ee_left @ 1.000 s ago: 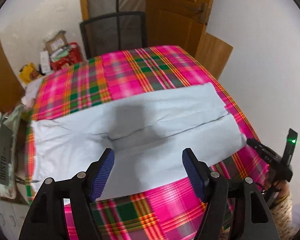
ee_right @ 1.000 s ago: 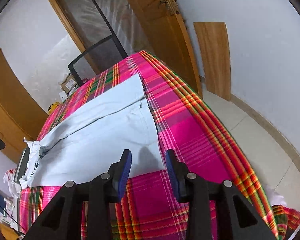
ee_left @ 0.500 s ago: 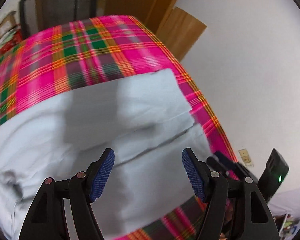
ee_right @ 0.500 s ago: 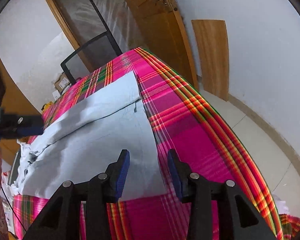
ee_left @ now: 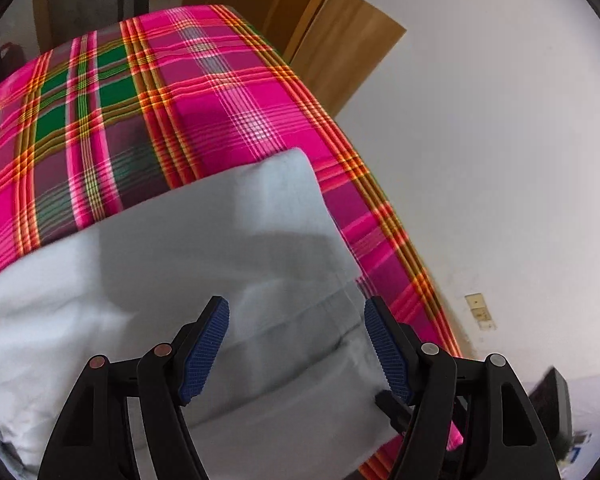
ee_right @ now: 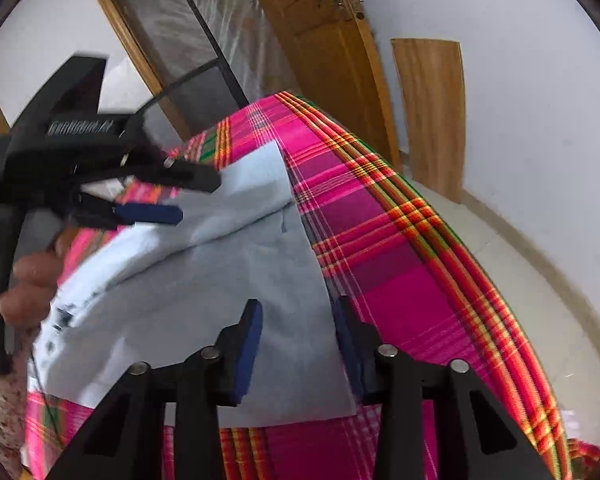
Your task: Fold clothes
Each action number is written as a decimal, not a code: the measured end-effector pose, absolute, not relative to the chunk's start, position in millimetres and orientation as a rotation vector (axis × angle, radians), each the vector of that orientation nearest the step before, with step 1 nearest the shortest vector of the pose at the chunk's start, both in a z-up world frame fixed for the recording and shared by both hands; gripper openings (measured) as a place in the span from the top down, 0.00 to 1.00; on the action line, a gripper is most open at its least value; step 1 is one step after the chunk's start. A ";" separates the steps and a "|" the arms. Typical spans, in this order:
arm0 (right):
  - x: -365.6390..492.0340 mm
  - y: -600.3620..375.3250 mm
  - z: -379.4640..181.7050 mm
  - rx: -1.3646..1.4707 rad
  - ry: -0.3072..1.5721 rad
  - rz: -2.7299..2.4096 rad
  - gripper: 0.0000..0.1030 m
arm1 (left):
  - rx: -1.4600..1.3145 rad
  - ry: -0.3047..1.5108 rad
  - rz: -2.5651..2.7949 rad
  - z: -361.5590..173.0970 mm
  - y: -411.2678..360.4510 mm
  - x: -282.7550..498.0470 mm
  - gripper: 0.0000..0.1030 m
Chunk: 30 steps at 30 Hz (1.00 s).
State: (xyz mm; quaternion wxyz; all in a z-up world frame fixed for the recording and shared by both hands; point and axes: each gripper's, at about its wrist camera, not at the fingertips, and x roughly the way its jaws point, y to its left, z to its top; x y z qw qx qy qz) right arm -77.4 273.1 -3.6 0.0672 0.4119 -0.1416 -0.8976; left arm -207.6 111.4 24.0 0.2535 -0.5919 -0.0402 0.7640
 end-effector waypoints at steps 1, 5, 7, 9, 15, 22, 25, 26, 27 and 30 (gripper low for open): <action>-77.9 269.8 -2.8 1.255 -0.389 -2.722 0.70 | -1.619 -0.125 2.074 23.0 111.4 -210.0 0.30; -77.2 271.4 -3.6 1.263 -0.393 -2.726 0.78 | -1.635 -0.168 2.054 21.7 114.9 -217.5 0.30; -76.4 276.8 -4.9 1.258 -0.437 -2.715 0.83 | -1.639 -0.150 2.054 21.6 120.9 -219.7 0.30; -76.2 278.1 -4.8 1.257 -0.454 -2.700 0.86 | -1.653 -0.151 2.042 20.0 124.1 -224.0 0.30; -77.8 276.1 -3.0 1.249 -0.465 -2.661 0.93 | -1.690 -0.129 2.028 13.9 134.8 -232.2 0.30; -67.9 264.7 12.1 1.124 -0.449 -2.626 0.94 | -1.722 -0.071 2.011 8.9 150.5 -232.0 0.30; -65.4 254.7 17.4 1.099 -0.423 -2.604 0.94 | -1.745 -0.069 2.003 6.0 154.5 -231.9 0.30; -64.7 252.2 18.5 1.090 -0.414 -2.596 0.94 | -1.748 -0.061 2.006 6.1 155.9 -232.0 0.30; -65.7 249.7 19.7 1.088 -0.405 -2.588 0.94 | -1.744 -0.053 2.010 7.8 157.5 -231.5 0.30; -65.7 242.6 22.3 1.085 -0.369 -2.566 0.94 | -1.732 -0.029 2.021 12.8 162.6 -230.3 0.30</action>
